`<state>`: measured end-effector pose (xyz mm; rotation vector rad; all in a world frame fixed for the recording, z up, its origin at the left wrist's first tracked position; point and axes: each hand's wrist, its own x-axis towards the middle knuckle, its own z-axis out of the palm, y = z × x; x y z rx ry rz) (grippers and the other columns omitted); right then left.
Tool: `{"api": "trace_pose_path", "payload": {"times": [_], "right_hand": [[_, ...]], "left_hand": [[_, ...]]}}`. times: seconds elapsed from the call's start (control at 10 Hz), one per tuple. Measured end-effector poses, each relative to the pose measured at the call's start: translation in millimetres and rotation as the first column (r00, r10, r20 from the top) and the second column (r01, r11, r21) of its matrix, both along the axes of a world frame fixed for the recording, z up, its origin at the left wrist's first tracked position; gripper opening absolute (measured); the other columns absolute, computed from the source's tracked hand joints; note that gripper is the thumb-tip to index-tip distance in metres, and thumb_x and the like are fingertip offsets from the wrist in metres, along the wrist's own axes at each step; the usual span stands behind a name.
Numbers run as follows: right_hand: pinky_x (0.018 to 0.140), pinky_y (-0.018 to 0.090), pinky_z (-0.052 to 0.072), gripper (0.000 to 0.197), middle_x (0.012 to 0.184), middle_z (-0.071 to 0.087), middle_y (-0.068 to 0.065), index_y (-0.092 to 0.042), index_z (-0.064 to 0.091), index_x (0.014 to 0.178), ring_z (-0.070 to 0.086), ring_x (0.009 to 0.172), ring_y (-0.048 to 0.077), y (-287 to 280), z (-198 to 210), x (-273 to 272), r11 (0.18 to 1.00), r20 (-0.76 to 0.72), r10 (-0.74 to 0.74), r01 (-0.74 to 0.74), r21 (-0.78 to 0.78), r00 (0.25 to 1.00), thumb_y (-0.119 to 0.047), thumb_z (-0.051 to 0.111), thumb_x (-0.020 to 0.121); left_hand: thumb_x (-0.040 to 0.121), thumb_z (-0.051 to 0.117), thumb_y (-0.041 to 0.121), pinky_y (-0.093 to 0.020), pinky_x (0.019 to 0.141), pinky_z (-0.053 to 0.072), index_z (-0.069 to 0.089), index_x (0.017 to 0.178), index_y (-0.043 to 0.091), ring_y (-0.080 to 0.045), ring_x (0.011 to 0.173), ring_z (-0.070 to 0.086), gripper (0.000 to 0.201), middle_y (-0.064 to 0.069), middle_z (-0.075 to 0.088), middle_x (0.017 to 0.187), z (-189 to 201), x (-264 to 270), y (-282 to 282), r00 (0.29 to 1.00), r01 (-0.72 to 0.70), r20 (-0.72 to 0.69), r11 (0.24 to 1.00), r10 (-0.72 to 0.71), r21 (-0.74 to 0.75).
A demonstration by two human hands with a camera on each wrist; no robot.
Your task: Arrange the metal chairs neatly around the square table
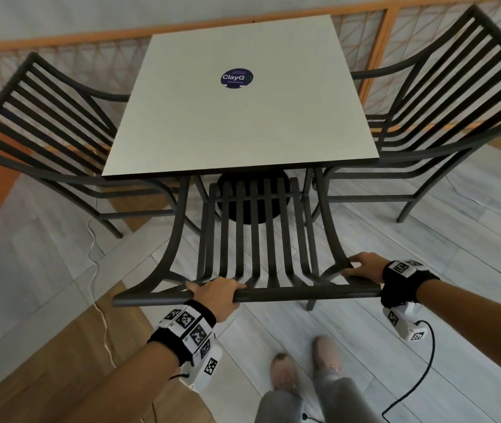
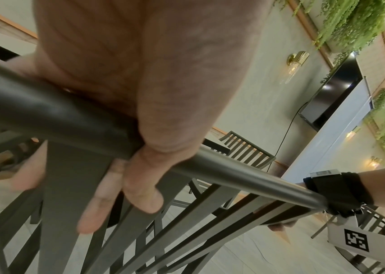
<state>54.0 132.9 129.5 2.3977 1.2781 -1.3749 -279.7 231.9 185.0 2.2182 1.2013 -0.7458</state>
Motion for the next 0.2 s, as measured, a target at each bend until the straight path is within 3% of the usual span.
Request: {"api": "trace_pose_path", "payload": {"times": [0.1, 0.2], "right_hand": [[0.076, 0.029, 0.05, 0.054, 0.091, 0.067, 0.002, -0.026, 0.049, 0.131, 0.065, 0.082, 0.021, 0.0, 18.4, -1.0, 0.997, 0.034, 0.081, -0.081, -0.015, 0.996, -0.053, 0.057, 0.085], [0.056, 0.024, 0.052, 0.048, 0.073, 0.068, -0.001, -0.031, 0.048, 0.127, 0.062, 0.051, 0.012, 1.0, 51.6, -1.6, 0.986, 0.081, 0.157, -0.161, 0.051, 0.984, -0.056, 0.052, 0.086]], "left_hand": [[0.09, 0.06, 0.019, -0.057, 0.113, 0.027, 0.048, 0.136, 0.034, -0.023, 0.121, 0.054, 0.05, -0.001, 0.064, 0.122, 17.0, -3.9, 1.8, 0.997, 0.015, 0.071, 1.0, -0.014, -0.009], [0.088, 0.062, 0.012, -0.038, 0.102, 0.047, 0.055, 0.131, 0.028, -0.018, 0.11, 0.062, 0.046, -0.003, 0.066, 0.119, 25.1, -20.6, 0.3, 0.961, -0.089, 0.25, 0.989, 0.117, -0.121]]}}
